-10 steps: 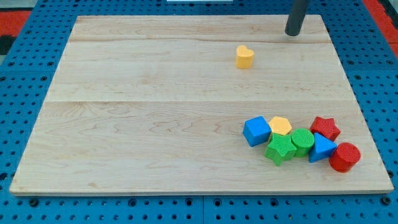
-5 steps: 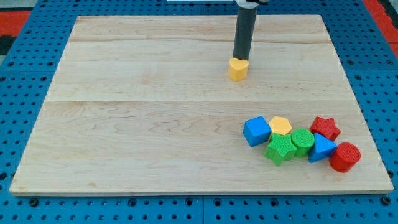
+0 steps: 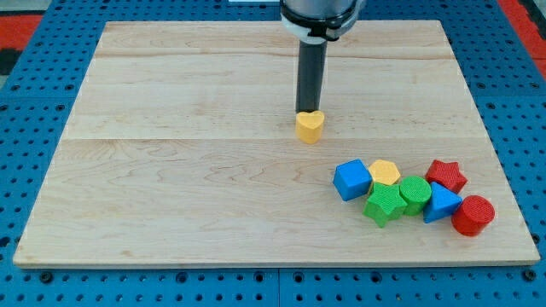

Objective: Push the yellow heart closer to the yellow hexagon

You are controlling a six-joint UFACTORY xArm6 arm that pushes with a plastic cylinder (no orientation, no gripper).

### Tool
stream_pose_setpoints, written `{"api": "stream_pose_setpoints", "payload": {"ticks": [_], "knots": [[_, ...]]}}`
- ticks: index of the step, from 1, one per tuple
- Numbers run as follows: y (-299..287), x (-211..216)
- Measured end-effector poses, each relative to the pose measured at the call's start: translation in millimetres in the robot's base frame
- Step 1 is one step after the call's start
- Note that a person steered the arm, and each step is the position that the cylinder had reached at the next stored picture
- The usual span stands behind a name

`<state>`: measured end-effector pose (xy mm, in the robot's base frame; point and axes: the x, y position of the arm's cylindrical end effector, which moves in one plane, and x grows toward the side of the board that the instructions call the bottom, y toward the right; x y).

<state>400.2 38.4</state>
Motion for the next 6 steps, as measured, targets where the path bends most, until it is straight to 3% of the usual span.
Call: {"api": "stream_pose_setpoints", "payload": {"ticks": [3,6], "knots": [[-18.0,54.8],[57.3,53.0]]}}
